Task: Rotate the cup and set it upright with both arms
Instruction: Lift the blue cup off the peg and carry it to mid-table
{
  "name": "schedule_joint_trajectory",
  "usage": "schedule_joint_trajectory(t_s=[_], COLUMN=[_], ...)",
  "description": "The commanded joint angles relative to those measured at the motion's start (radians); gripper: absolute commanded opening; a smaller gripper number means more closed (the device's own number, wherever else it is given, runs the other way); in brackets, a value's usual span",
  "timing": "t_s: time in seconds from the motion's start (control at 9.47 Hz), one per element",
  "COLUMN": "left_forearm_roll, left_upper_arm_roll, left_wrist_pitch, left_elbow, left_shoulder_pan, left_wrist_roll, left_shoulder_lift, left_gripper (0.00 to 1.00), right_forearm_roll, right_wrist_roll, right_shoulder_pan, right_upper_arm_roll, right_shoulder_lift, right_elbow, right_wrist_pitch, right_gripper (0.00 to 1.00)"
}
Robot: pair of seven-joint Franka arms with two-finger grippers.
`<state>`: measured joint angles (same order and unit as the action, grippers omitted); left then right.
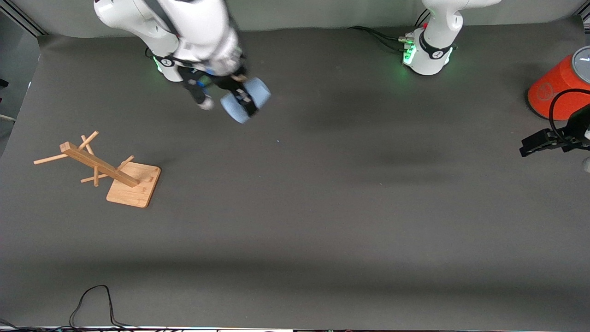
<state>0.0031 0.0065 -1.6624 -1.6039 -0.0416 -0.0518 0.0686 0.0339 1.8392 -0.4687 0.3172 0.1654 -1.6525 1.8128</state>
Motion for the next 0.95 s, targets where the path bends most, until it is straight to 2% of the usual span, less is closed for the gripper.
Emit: schedule_joint_trajectory(t_s=[0.0, 0.32, 0.63, 0.84], left_forearm_roll=[0.003, 0.003, 0.003, 0.001], left_upper_arm_roll=[0.006, -0.002, -0.002, -0.002], left_wrist_pitch=[0.0, -0.002, 0.003, 0.003], left_elbow=[0.01, 0.03, 0.03, 0.03], left_shoulder_pan=[0.014, 0.026, 0.026, 0.026], left_wrist_roll=[0.015, 0.018, 0.02, 0.02], left_shoulder_lift=[-0.004, 0.002, 0.005, 0.005], left_gripper=[1.0, 1.0, 1.0, 1.0], right_forearm_roll=[0.122, 0.245, 0.277, 0.277], right_wrist_roll=[0.241, 0.482, 0.678, 0.739], right_shoulder_pan=[-0.12, -0.233, -0.272, -0.335], right_upper_arm_roll=[0.002, -0.009, -0.01, -0.067], right_shoulder_lift=[0.315, 0.599, 0.757, 0.863], right_elbow=[0.305, 0.535, 0.577, 0.65], right_wrist_pitch=[-0.029, -0.001, 0.052, 0.057], right_gripper=[0.58, 0.58, 0.58, 0.58])
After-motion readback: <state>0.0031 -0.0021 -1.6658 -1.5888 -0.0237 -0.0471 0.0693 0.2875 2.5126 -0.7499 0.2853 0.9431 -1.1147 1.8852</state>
